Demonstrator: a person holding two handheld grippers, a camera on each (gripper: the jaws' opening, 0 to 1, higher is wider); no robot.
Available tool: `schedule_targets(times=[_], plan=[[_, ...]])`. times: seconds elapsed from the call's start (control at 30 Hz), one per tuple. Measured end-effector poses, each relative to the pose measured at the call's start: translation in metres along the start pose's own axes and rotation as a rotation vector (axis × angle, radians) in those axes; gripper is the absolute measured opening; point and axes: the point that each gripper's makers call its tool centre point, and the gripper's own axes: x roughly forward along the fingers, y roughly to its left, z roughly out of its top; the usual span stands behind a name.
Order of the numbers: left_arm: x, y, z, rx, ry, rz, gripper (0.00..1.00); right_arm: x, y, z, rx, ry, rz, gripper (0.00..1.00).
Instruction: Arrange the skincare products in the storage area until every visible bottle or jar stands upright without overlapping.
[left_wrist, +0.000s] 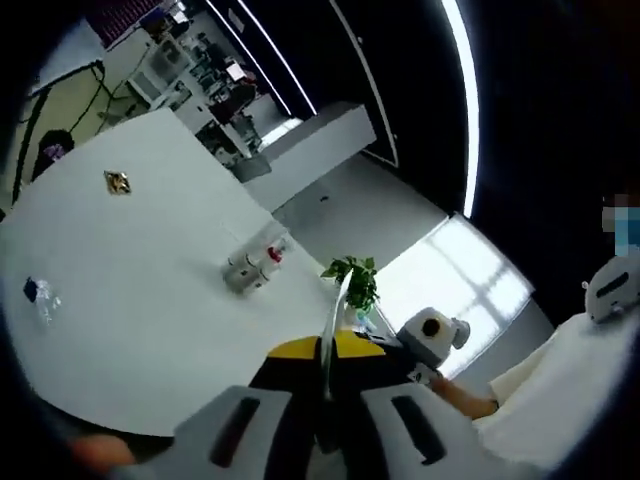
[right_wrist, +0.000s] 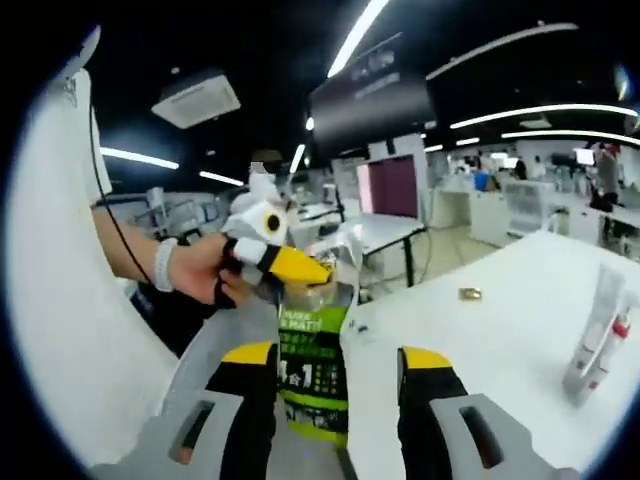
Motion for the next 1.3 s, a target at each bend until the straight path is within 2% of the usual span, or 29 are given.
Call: schedule_targets(times=[0.1, 0.2, 0.23, 0.27, 0.4, 0.47, 0.6, 0.7, 0.9, 1.0, 1.27, 1.3], plan=[[0.003, -0.019, 0.001, 0.058, 0.074, -0.082, 0.0, 0.006, 0.006, 0.002, -0.007, 0.022, 0.053, 0.5], [0.002, -0.025, 0.003, 0.106, 0.137, -0.102, 0.0, 0.011, 0.017, 0.01, 0.031, -0.003, 0.119, 0.36], [0.001, -0.024, 0.004, 0.104, 0.151, -0.107, 0.0, 0.012, 0.019, 0.012, 0.058, -0.009, 0.125, 0.24], [0.0, -0.024, 0.005, 0.103, 0.165, -0.112, 0.0, 0.013, 0.02, 0.014, 0.085, -0.014, 0.131, 0.2], [-0.008, -0.024, 0.006, 0.097, 0.194, -0.125, 0.0, 0.017, 0.025, 0.02, 0.22, -0.065, 0.176, 0.12], [-0.013, -0.028, 0.005, 0.083, 0.193, -0.145, 0.0, 0.018, 0.028, 0.023, 0.272, -0.093, 0.208, 0.01], [-0.023, -0.031, 0.007, 0.058, 0.166, -0.162, 0.0, 0.021, 0.035, 0.027, 0.374, -0.122, 0.257, 0.0], [-0.032, -0.025, 0.009, 0.037, 0.148, -0.15, 0.02, 0.024, 0.035, 0.026, 0.403, -0.13, 0.258, 0.0], [-0.05, -0.029, 0.008, -0.023, 0.11, -0.17, 0.02, 0.031, 0.044, 0.033, 0.474, -0.172, 0.299, 0.0], [-0.055, -0.028, 0.007, -0.055, 0.082, -0.173, 0.04, 0.032, 0.045, 0.045, 0.522, -0.237, 0.303, 0.0], [-0.053, -0.035, -0.007, -0.097, 0.083, -0.207, 0.15, 0.026, 0.036, 0.055, 0.615, -0.32, 0.279, 0.0], [-0.052, -0.034, -0.011, -0.095, 0.1, -0.205, 0.15, 0.024, 0.034, 0.058, 0.634, -0.344, 0.277, 0.0]])
